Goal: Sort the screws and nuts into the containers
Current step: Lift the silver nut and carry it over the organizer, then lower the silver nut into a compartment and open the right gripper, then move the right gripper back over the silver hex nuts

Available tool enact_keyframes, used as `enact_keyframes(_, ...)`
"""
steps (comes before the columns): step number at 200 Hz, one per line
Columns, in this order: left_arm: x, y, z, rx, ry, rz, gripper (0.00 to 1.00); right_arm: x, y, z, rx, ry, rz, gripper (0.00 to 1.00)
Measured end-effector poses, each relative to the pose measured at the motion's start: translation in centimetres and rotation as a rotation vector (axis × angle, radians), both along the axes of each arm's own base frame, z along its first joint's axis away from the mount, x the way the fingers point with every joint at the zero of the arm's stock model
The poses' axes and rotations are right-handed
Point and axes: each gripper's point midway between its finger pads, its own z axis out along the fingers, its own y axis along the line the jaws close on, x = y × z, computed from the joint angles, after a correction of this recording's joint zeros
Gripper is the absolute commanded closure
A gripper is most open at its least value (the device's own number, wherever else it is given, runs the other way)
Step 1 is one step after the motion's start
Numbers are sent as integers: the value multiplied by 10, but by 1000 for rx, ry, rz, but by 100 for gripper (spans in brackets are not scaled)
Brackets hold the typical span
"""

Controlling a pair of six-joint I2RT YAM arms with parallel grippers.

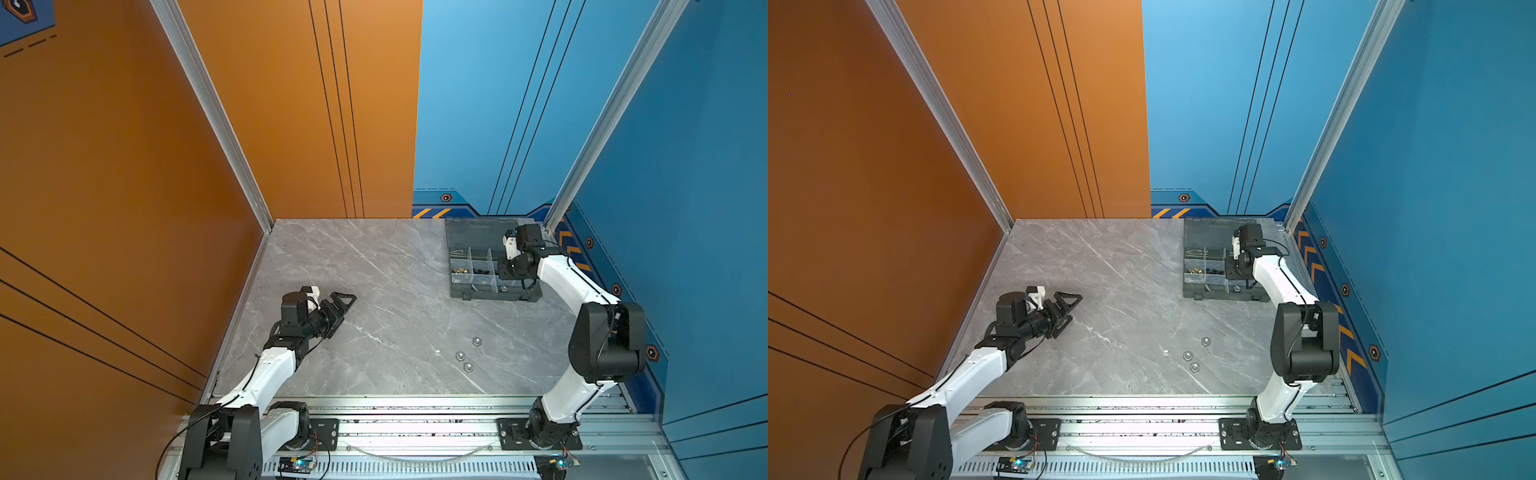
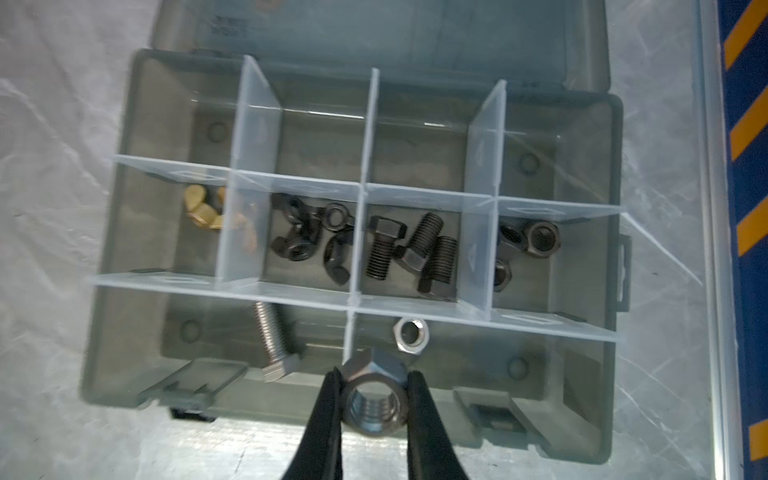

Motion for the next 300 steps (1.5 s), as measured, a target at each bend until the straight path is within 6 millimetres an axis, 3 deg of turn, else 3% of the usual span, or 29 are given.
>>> enact_keyframes(28, 0, 0, 0, 0, 0, 0, 2, -1, -14, -21, -25, 54, -51, 100)
enact_keyframes(65, 0, 0, 0, 0, 0, 0, 2, -2, -19, -33, -34, 80, -69, 96)
enact_keyframes(78, 0, 0, 0, 0, 0, 0, 2, -2, -20, -37, -38, 90, -72, 90)
enact_keyframes(99, 0, 0, 0, 0, 0, 0, 2, -2, -20, -46, -42, 113, -75, 72)
enact_keyframes(126, 0, 0, 0, 0, -1, 0, 2, -2, -21, -54, -41, 132, -86, 64)
enact_keyframes(166, 0, 0, 0, 0, -1, 0, 2, -2, -19, -48, -33, 122, -81, 59)
enact_keyframes(193, 0, 0, 0, 0, -1, 0, 2, -7, -12, -25, -24, 92, -73, 58)
enact_keyframes(210, 0, 0, 0, 0, -1, 0, 2, -13, 3, -3, 5, 59, -57, 57)
enact_keyframes(229, 0, 0, 0, 0, 2, 0, 2, -23, 29, 16, 53, 32, -26, 56)
enact_keyframes(245, 0, 0, -2, 0, 6, 0, 2, -38, 49, 19, 91, 45, -8, 56)
enact_keyframes(263, 0, 0, -3, 0, 10, 0, 2, -62, 67, 6, 125, 111, 1, 55)
enact_keyframes(300, 0, 0, -5, 0, 17, -1, 2, -118, 86, -36, 133, 293, -7, 55)
